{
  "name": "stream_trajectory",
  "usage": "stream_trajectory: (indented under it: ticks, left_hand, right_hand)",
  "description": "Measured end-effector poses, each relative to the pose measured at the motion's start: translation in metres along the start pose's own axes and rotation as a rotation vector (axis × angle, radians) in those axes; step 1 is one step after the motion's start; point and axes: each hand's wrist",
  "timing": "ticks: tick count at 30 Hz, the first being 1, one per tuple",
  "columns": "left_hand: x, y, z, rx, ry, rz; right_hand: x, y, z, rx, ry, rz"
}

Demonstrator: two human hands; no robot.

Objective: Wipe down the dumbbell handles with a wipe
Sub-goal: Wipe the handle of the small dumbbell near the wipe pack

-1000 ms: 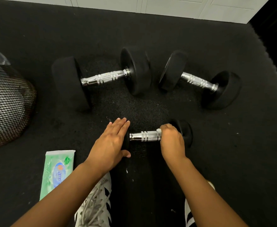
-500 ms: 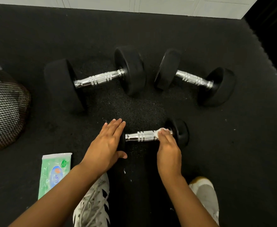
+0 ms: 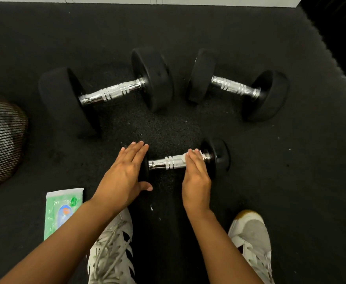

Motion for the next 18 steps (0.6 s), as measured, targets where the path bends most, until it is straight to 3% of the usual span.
stream_trajectory:
  ticks: [2, 7, 13, 18]
  left_hand:
    - [0.000, 0.000, 0.001, -0.001, -0.008, -0.012]
    - [0.001, 0.001, 0.002, 0.000, 0.002, -0.016]
    - [0.002, 0.001, 0.004, -0.005, -0.005, -0.034]
    - [0.004, 0.001, 0.002, -0.004, 0.003, -0.024]
  right_hand:
    - [-0.005, 0.010, 0.010, -0.039, -0.010, 0.037]
    - [-0.004, 0.001, 0.000, 0.101, 0.013, 0.019]
    - [-0.007, 0.008, 0.016, -0.054, 0.001, 0.046]
    - [-0.002, -0.010, -0.008, 0.067, -0.056, -0.010]
Point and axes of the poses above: each hand's wrist, its own z-axis away from the middle knuckle, its own x-axis out of the palm, y = z × x, and after that the axes turned 13 degrees about -y, right-handed
